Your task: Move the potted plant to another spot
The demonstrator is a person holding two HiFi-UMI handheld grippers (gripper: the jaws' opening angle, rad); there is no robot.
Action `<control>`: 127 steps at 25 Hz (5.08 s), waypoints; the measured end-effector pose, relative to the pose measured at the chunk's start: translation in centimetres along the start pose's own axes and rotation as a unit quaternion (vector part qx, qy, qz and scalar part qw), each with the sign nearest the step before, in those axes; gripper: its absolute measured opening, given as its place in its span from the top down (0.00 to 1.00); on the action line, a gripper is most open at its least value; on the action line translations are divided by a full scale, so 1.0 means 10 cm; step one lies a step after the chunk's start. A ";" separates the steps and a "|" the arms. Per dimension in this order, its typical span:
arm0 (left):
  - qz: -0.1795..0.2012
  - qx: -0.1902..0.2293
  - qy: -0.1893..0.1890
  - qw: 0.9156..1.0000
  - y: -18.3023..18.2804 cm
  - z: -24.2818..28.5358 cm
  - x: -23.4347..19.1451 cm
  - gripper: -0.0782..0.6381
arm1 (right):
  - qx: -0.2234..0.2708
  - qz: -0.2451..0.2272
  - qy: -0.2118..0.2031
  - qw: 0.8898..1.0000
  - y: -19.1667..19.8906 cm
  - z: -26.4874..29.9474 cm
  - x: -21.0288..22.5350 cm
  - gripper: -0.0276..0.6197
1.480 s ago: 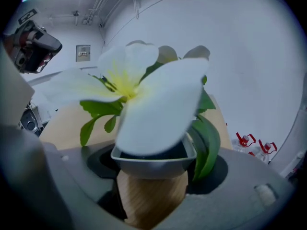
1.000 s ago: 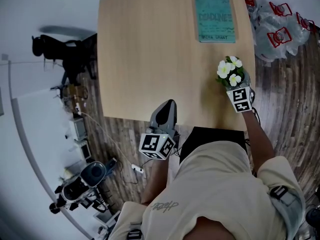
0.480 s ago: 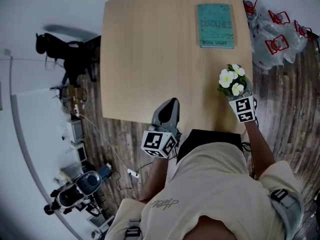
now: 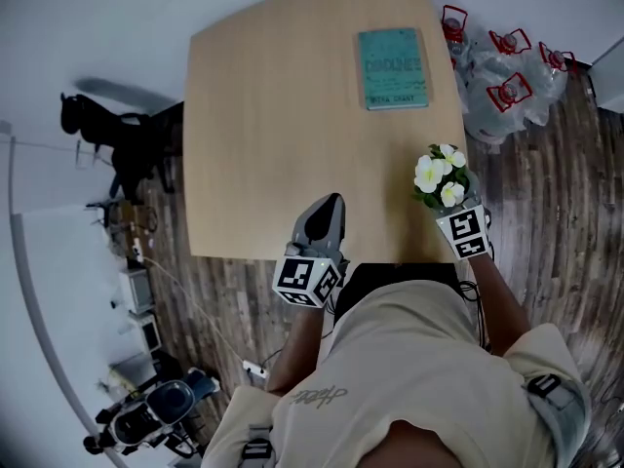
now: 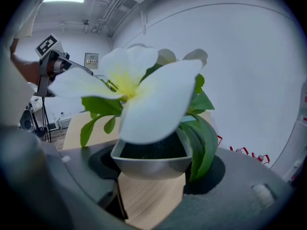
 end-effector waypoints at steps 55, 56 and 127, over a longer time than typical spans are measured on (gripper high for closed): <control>0.060 0.015 0.085 0.994 0.00 -1.20 -1.12 0.87 | 0.026 0.024 0.088 0.996 -0.36 -0.21 -1.82 0.43; 0.063 0.012 0.084 0.994 0.00 -1.20 -1.11 0.87 | 0.027 0.023 0.085 0.996 -0.34 -0.20 -1.82 0.43; 0.024 0.024 -0.074 0.997 -0.57 -2.14 -4.00 0.87 | 0.033 0.024 0.001 0.999 -1.10 2.00 -3.43 0.43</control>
Point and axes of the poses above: the fingertips, and each gripper's own axes: z forward along the fingers, x to its right, y out of its underside, the point moved 9 cm from there along -z, backward along the fingers, and after that the axes turned 6 degrees about x, right-handed, at the moved point
